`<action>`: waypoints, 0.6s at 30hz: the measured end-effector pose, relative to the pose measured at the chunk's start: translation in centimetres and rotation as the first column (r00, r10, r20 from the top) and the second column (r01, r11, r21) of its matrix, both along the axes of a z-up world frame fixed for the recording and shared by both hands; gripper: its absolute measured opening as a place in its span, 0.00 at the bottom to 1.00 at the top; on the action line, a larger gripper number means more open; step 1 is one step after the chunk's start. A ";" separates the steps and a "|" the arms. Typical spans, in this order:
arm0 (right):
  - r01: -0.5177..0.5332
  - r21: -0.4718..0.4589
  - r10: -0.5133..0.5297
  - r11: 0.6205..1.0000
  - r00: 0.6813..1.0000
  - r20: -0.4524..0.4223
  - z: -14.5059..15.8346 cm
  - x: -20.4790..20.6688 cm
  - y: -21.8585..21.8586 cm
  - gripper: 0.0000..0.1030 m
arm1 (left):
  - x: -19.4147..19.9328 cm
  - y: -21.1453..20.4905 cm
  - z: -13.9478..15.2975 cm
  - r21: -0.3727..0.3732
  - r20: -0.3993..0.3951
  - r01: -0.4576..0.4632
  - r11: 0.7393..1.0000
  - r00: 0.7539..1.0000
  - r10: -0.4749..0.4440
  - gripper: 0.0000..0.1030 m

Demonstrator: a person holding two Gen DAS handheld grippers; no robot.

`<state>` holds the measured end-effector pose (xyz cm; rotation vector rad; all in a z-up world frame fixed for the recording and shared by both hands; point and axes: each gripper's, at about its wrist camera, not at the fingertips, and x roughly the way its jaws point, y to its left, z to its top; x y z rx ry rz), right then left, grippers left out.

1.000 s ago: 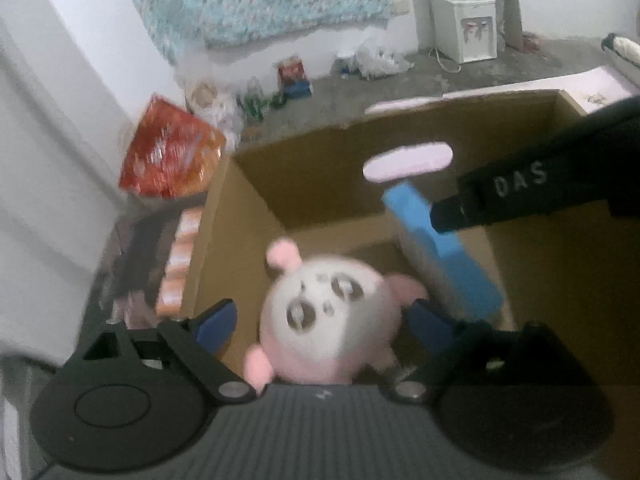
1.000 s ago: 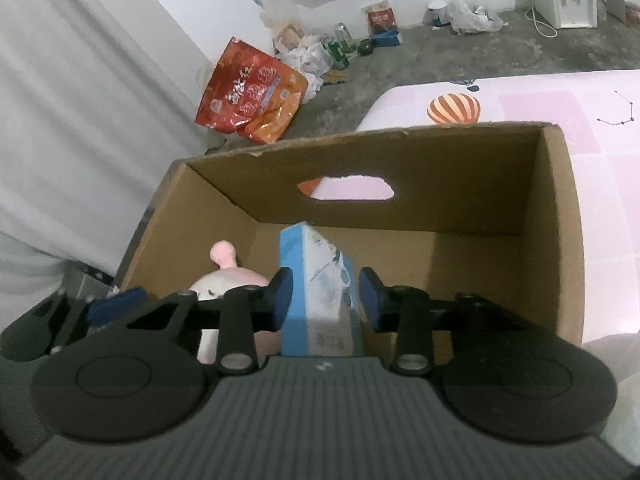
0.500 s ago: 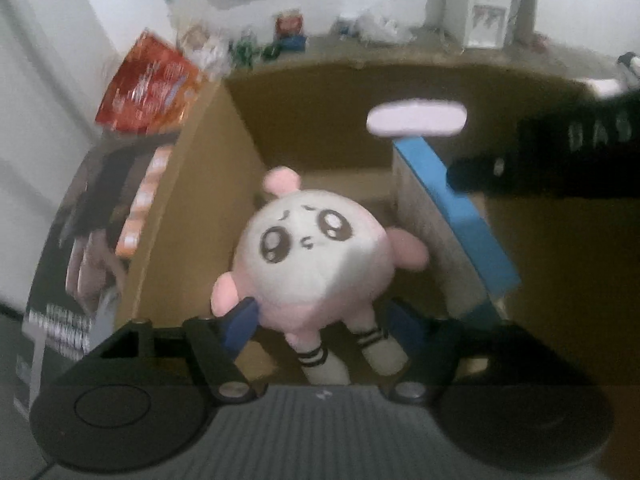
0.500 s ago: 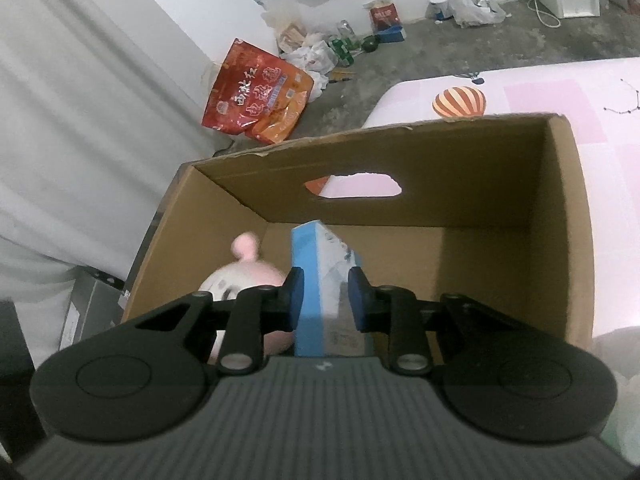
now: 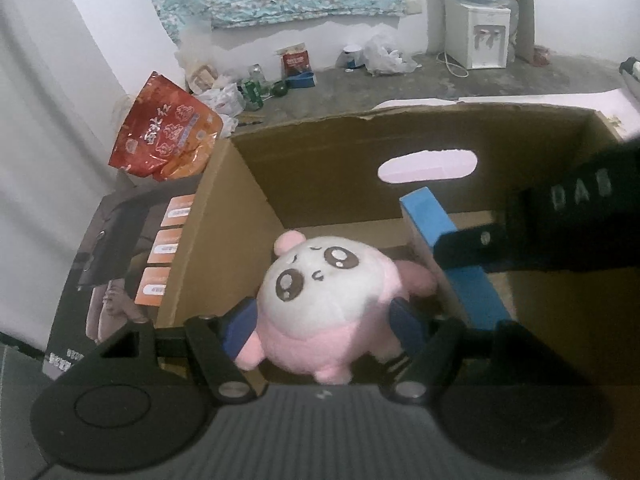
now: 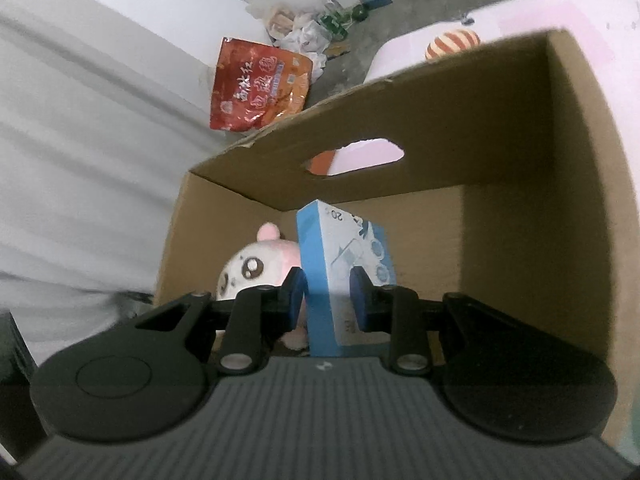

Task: Organize soft objects
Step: 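Open both grippers to release the doll and blue box inside the box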

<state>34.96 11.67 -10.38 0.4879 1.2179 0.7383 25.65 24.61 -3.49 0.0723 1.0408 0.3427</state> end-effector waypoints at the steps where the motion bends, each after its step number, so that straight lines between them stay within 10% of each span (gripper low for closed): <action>1: 0.007 0.011 -0.007 1.000 1.000 -0.015 -0.3 0.0 0.1 0.25 | -0.2 0.1 0.1 0.002 -0.001 -0.005 1.000 1.000 0.005 0.72; 10: 0.012 0.075 -0.007 0.997 0.997 -0.073 -0.9 -0.3 0.1 0.26 | -2.1 0.3 1.5 -0.003 0.017 -0.023 1.000 1.000 0.023 0.77; 18: -0.020 0.106 0.008 0.994 0.994 0.105 4.7 -1.2 -3.8 0.27 | -3.6 -3.0 4.3 -0.022 0.137 0.074 0.997 0.988 -0.070 0.74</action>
